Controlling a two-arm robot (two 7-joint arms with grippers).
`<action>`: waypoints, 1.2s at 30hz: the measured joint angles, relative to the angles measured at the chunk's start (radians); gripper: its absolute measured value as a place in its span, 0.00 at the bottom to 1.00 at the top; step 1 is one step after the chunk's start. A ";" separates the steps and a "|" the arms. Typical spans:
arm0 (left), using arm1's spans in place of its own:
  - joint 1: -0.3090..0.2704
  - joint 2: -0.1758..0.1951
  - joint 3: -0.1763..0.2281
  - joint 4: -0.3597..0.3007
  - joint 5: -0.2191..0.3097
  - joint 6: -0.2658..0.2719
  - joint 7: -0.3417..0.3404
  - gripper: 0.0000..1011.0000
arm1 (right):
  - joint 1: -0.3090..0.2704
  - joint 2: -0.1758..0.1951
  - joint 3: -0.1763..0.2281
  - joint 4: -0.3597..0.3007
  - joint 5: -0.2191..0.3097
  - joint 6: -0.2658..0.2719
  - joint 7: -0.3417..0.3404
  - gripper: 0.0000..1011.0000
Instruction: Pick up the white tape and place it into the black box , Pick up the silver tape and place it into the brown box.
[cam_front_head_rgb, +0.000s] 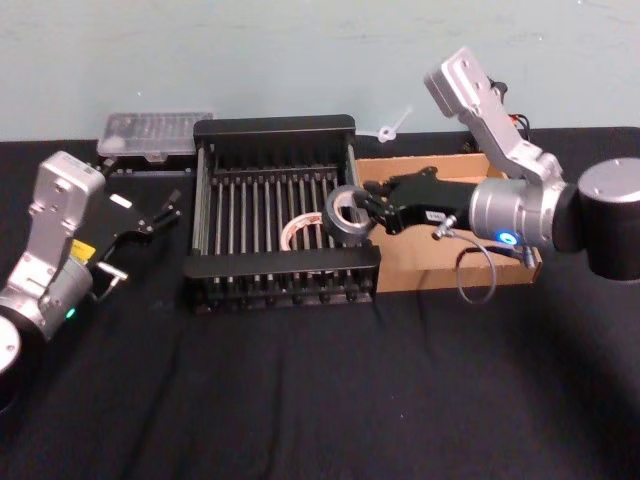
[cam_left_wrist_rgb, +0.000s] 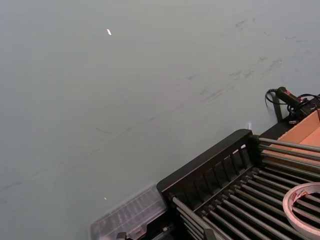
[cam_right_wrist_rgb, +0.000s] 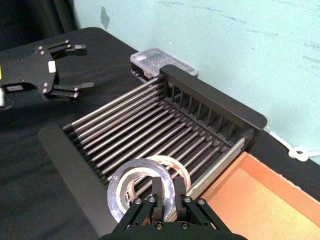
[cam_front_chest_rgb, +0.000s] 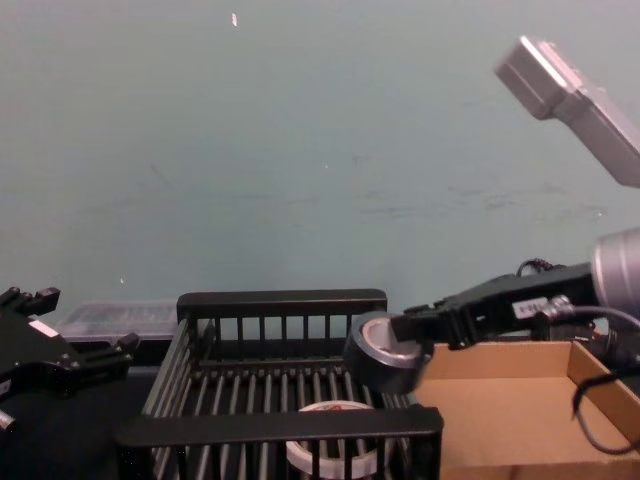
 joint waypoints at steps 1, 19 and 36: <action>0.000 0.000 0.000 0.000 0.000 0.000 0.000 0.99 | 0.007 -0.006 -0.001 0.011 -0.001 0.000 0.003 0.15; 0.000 0.000 0.000 0.000 0.000 0.000 0.000 0.99 | 0.070 -0.073 0.028 0.150 -0.019 -0.013 -0.014 0.15; 0.000 0.000 0.000 0.000 0.000 0.000 0.000 0.99 | 0.054 -0.060 0.099 0.213 -0.046 0.017 -0.066 0.15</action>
